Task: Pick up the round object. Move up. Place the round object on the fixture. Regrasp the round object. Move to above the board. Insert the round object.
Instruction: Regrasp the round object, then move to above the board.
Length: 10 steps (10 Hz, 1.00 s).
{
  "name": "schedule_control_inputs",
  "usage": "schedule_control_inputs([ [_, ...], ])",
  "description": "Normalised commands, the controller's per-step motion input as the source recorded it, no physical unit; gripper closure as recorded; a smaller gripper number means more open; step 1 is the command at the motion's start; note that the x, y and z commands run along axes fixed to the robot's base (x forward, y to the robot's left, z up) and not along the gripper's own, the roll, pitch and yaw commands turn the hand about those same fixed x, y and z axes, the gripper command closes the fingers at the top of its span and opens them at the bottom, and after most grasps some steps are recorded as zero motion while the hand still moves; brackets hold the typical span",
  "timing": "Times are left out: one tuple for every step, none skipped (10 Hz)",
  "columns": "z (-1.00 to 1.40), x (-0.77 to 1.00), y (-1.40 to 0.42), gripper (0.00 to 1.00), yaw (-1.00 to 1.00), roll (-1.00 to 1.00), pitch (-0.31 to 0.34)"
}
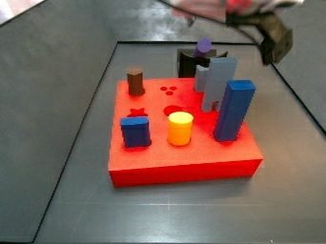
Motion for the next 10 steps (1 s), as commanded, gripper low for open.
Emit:
schedule_control_inputs([
  [-1.0,0.12,0.02,0.0,0.0,0.08,-0.09],
  [-0.79,0.11,0.01,0.0,-0.02,0.08,-0.063],
  [-0.62,0.1,0.0,0.0,-0.03,0.08,-0.044],
  [-0.41,0.09,0.0,0.0,-0.03,0.08,-0.013],
  [-0.3,0.09,0.0,0.0,-0.02,0.08,0.002],
  [0.0,0.0,0.0,1.0,0.0,0.0,0.0],
  [1.0,-0.01,-0.11,1.0,0.05,0.09,0.301],
  [1.0,-0.01,-0.11,1.0,0.07,0.07,0.292],
  [1.0,-0.01,-0.11,1.0,0.1,0.04,0.279],
  [1.0,0.0,-0.1,1.0,0.16,0.0,0.249],
])
